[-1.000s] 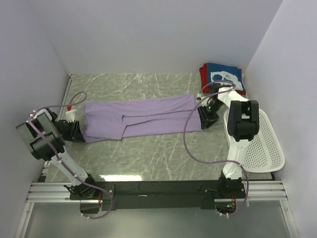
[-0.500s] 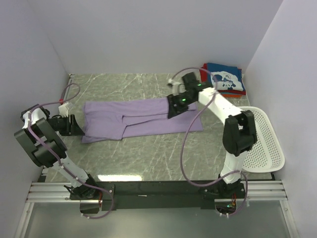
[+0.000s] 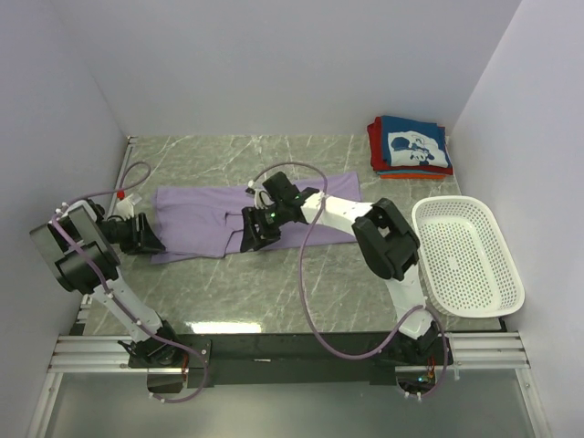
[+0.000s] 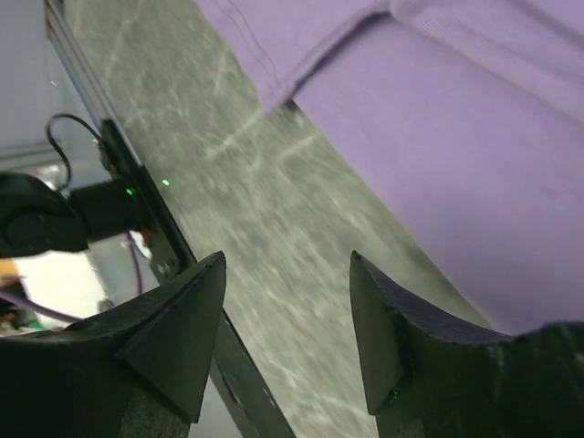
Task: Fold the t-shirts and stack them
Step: Fold the tshirt
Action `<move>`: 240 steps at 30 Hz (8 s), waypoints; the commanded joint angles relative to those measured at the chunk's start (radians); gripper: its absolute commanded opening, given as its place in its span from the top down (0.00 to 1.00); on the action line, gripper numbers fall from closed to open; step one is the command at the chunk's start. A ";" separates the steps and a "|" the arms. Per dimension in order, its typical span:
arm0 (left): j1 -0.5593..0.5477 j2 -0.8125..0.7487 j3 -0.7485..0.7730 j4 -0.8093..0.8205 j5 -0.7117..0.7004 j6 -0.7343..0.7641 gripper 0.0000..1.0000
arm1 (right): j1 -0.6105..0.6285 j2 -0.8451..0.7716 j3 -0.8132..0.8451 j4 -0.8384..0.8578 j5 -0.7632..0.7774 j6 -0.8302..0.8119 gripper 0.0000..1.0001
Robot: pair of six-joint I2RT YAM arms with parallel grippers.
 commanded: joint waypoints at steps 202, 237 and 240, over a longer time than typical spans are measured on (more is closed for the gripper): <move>-0.587 0.114 0.336 0.451 -0.432 -0.726 0.89 | 0.054 -0.197 -0.114 -0.744 -0.036 -0.734 0.61; -0.832 0.133 0.626 0.568 -0.427 -0.771 0.81 | -0.414 0.067 0.370 -0.401 -0.053 -0.265 0.61; -0.832 0.038 0.405 0.612 -0.360 -0.800 0.83 | -0.404 0.096 0.352 -0.359 -0.064 -0.236 0.62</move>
